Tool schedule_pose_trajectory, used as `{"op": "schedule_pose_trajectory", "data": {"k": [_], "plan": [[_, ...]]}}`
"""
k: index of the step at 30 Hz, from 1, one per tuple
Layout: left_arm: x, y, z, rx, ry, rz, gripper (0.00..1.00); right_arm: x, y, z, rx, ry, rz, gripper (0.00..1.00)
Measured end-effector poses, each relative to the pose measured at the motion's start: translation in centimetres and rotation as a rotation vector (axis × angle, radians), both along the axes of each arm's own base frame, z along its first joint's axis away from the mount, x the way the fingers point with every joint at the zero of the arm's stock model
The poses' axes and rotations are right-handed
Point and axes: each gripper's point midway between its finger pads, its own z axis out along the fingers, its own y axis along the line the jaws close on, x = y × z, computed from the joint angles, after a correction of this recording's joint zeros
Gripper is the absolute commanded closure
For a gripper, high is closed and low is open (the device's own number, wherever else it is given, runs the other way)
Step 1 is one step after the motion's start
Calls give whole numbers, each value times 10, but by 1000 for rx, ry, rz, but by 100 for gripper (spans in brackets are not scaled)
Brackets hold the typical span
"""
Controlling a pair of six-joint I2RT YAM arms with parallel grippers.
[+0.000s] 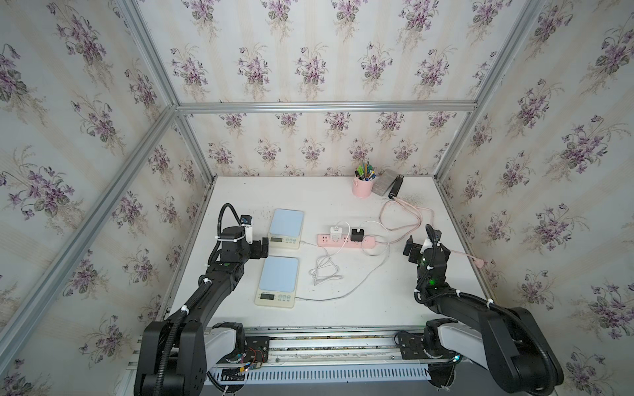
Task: Charge the electronic scale
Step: Reset both arms
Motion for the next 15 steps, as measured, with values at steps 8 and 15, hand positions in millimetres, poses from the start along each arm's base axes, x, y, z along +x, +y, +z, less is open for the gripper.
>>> {"op": "schedule_pose_trajectory", "data": {"k": [8,15], "plan": [[18,1,-12,-34,-68,18,1,15,10,-6,41,-105,90,0],[51,1,-23,-37,-117,29,1,51,19,20,52,-161,134,0]]}}
